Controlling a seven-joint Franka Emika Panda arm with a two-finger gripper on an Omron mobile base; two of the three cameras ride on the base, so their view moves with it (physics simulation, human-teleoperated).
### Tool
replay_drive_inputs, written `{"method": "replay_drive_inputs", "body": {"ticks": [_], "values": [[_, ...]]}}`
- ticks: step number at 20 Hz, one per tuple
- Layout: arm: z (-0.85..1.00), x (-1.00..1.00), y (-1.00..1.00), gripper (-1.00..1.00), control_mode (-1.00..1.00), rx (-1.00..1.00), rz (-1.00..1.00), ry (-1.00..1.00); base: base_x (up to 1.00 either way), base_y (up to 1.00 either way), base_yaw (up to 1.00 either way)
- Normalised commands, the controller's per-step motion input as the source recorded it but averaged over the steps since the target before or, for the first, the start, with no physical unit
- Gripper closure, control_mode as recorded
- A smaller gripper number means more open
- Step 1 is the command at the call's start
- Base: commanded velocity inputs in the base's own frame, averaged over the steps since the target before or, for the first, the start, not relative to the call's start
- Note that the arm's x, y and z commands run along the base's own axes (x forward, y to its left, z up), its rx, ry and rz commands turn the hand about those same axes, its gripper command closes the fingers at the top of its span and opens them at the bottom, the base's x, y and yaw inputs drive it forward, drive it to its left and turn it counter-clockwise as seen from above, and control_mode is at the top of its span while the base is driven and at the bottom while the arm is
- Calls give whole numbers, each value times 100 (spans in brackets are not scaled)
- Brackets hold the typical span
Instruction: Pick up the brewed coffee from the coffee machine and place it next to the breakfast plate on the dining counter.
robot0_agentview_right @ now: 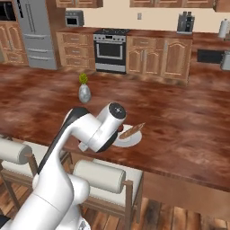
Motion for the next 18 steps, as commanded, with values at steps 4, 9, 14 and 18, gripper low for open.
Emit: {"method": "replay_drive_inputs", "body": {"ticks": [4,9,14,18], "values": [[0,0,0,100,100,0,0,0,37,-33,0],[0,24,-22,100,-100,-1,-5,0,7,-6,0],[-9,39,-47,100,-100,0,-14,0,0,0,0],[-2,36,-75,100,-100,0,-18,5,0,0,0]]}}
